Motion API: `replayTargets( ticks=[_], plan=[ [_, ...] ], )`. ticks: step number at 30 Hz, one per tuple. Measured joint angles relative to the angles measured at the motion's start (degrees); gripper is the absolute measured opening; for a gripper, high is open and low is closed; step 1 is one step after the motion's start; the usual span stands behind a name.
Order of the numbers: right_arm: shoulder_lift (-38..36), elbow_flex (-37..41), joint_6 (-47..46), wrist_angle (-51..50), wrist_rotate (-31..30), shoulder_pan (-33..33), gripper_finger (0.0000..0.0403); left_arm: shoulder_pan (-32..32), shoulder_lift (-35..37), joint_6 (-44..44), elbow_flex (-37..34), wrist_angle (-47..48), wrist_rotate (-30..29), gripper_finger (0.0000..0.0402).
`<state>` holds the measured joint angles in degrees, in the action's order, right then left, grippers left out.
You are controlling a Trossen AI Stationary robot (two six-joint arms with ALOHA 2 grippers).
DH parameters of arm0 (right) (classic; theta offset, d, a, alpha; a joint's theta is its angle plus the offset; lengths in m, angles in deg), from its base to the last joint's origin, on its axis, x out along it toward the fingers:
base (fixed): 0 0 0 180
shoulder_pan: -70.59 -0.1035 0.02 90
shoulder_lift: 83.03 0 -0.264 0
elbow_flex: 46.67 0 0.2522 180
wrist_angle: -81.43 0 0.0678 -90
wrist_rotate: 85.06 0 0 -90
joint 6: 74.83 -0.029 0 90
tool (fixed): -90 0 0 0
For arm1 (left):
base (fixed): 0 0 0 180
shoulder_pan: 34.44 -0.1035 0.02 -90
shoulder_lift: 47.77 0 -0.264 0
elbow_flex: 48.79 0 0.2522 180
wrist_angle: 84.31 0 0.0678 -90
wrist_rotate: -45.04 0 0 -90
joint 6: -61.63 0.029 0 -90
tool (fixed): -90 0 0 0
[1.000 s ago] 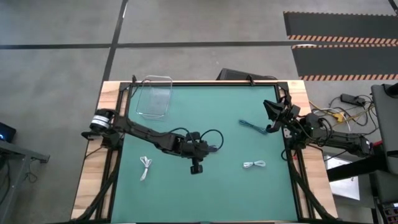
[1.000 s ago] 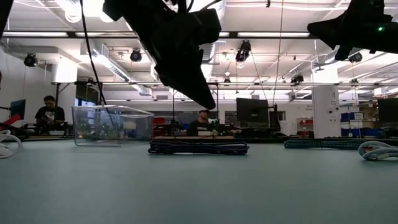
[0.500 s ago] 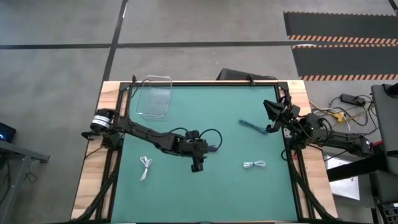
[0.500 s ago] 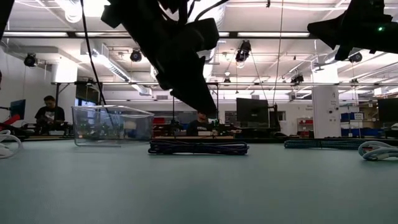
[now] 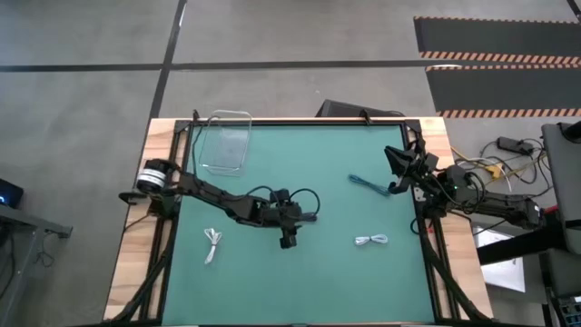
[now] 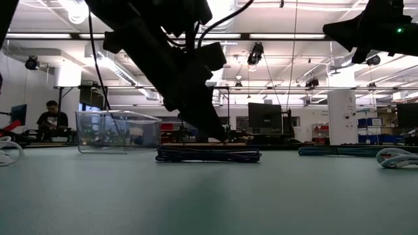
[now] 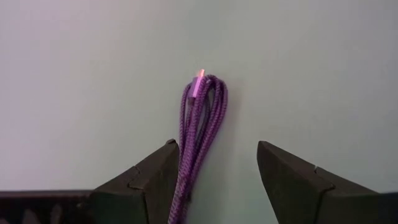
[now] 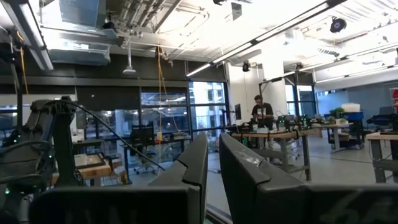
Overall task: Pick and place USB-C Cables
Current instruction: Put the purple charger cable into the transparent bin
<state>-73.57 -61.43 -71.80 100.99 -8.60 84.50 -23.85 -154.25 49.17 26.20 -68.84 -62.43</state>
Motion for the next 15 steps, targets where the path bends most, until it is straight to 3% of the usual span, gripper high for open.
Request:
replayTargets(
  ticks=[15],
  plan=[
    [0.02,0.0,0.0,-0.02,0.02,0.0,0.0031,-0.46,-0.53,0.86,-2.45,0.19,-1.25,0.02]
  ],
)
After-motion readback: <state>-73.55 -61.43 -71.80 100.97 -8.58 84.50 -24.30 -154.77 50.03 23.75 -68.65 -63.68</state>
